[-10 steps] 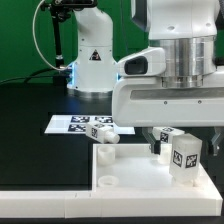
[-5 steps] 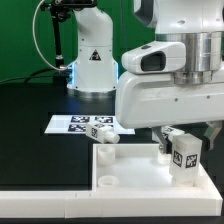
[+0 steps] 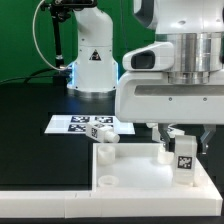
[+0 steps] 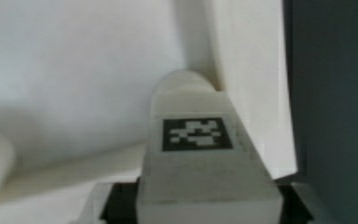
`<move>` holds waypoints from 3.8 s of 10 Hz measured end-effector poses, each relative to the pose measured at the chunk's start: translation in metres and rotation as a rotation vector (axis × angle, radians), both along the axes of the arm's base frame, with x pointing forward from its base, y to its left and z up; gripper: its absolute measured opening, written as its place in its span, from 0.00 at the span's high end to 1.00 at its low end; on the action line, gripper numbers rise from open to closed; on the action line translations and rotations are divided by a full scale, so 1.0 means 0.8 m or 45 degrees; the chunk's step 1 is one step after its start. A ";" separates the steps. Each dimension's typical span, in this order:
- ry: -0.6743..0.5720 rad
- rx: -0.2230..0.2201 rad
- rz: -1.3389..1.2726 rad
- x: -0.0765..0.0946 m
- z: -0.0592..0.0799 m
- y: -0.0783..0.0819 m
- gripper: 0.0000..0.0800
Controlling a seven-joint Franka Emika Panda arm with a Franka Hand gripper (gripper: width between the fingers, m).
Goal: Assemble one leg
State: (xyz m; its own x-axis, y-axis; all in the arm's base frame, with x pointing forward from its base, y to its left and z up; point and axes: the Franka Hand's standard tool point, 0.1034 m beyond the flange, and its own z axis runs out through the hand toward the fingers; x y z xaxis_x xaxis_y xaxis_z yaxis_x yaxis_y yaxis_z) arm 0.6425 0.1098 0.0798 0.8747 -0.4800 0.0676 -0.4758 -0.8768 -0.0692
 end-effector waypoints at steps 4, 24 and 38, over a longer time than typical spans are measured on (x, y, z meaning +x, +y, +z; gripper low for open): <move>0.085 0.083 -0.968 0.001 -0.001 -0.004 0.64; 0.026 -0.017 -0.232 -0.002 -0.008 0.004 0.64; -0.027 -0.017 0.094 0.002 -0.008 0.005 0.19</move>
Offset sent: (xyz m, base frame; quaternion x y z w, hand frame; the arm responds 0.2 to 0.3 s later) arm 0.0234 0.0093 0.0093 0.0601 0.0169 0.3514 0.9341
